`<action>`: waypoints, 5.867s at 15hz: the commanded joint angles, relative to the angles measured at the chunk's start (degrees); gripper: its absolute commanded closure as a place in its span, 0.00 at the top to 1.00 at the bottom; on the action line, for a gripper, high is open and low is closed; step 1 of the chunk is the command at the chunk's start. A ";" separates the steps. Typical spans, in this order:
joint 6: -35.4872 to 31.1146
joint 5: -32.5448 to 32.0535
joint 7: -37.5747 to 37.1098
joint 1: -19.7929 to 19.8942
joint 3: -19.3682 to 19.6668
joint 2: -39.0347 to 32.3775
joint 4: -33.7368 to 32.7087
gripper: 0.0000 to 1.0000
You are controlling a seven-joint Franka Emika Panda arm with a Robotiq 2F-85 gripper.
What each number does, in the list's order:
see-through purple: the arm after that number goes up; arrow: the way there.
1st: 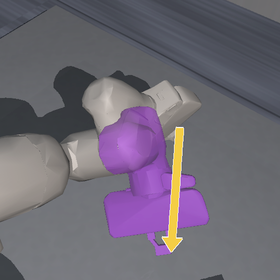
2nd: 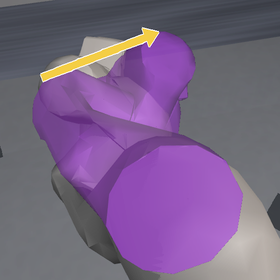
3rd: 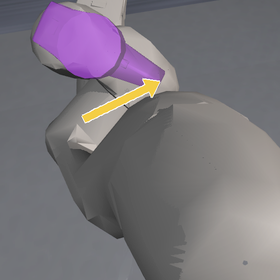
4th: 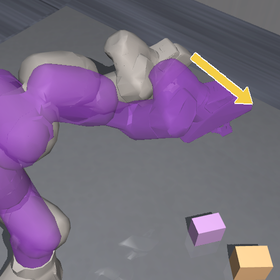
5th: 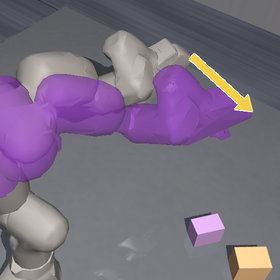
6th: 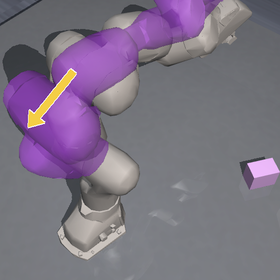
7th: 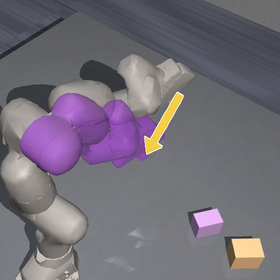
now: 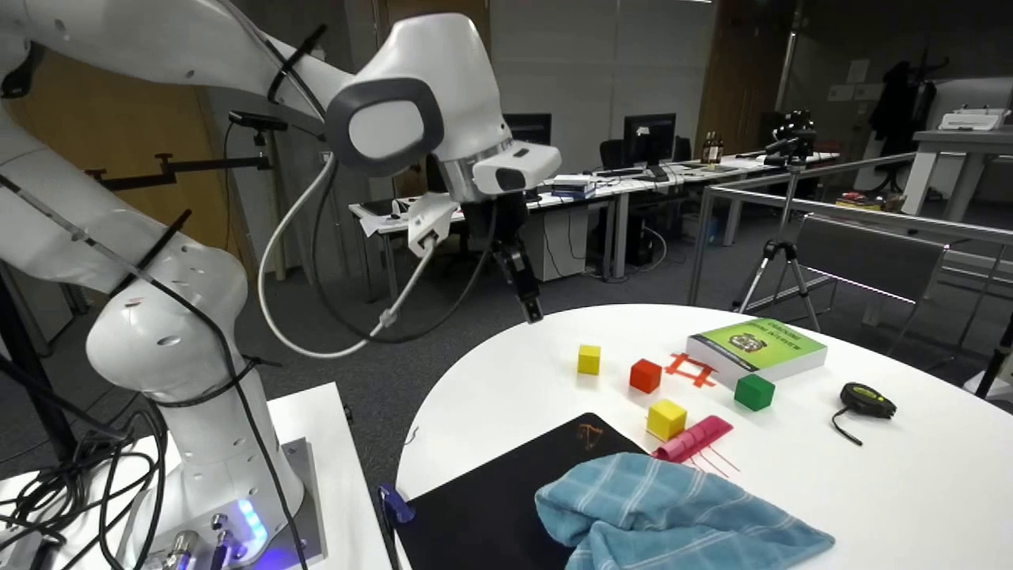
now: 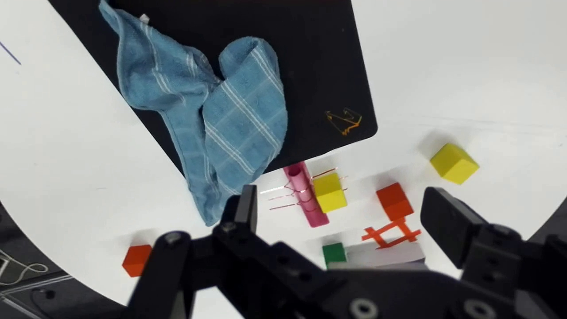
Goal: Unfold the kitchen towel
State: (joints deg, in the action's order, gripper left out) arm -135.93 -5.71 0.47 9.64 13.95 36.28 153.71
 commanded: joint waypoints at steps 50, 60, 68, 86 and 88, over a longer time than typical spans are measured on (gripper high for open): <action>-25.60 -79.66 -103.18 36.26 -32.73 -59.68 -14.97 0.75; -32.74 -73.28 -100.67 38.38 -36.57 -47.70 -6.73 0.06; -33.64 -37.10 -72.13 32.63 -37.24 -33.72 4.32 0.01; 18.86 -11.97 -50.39 3.77 -15.92 -14.59 -23.87 0.01; 18.78 -13.33 -49.29 4.51 -14.77 -14.91 -26.16 0.01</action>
State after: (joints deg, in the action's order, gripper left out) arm -119.20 -17.63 -50.60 13.69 -2.61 22.21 132.06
